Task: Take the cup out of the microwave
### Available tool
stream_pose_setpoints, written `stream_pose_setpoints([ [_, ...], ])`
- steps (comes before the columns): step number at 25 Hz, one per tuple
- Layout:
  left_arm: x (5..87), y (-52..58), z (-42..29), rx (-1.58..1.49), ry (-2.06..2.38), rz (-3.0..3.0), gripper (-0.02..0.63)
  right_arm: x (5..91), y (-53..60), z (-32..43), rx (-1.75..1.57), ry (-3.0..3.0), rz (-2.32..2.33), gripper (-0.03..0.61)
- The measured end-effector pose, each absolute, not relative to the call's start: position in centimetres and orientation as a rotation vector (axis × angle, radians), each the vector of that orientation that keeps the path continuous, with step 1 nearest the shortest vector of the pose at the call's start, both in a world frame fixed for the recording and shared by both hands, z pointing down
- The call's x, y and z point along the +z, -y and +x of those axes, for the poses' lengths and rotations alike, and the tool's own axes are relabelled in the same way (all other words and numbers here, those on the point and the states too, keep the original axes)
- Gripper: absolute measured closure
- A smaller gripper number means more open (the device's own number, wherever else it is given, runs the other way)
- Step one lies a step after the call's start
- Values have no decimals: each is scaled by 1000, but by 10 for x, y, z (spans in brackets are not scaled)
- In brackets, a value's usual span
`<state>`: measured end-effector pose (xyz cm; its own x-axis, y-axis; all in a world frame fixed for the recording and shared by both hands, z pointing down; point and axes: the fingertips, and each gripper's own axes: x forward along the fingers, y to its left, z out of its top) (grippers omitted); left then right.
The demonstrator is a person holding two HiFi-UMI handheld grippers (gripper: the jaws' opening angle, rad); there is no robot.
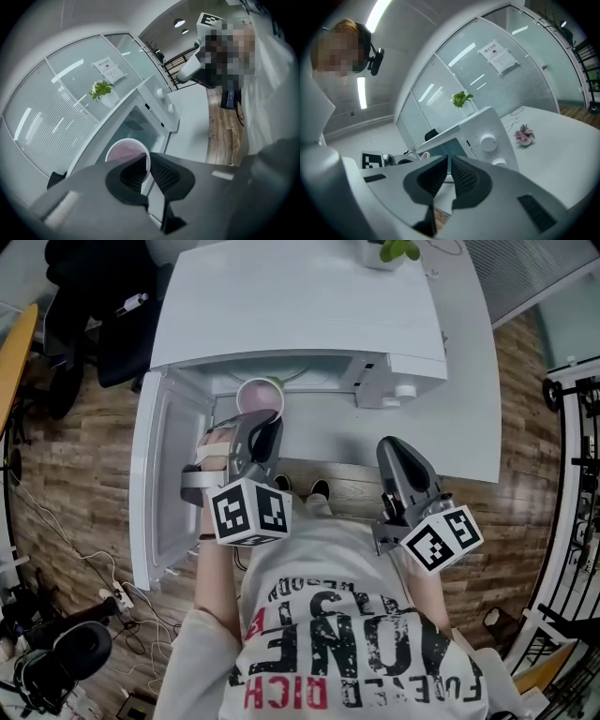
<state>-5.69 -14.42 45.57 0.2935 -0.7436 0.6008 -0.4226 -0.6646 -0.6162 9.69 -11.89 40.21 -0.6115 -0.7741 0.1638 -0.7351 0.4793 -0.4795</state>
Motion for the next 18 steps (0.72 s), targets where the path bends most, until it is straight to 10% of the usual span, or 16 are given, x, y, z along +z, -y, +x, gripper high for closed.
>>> stream_pose_setpoints([
  [18,448,98,-63,-1215,-1130,-2300,577,398,106,80,-753,-2688,-1309,554],
])
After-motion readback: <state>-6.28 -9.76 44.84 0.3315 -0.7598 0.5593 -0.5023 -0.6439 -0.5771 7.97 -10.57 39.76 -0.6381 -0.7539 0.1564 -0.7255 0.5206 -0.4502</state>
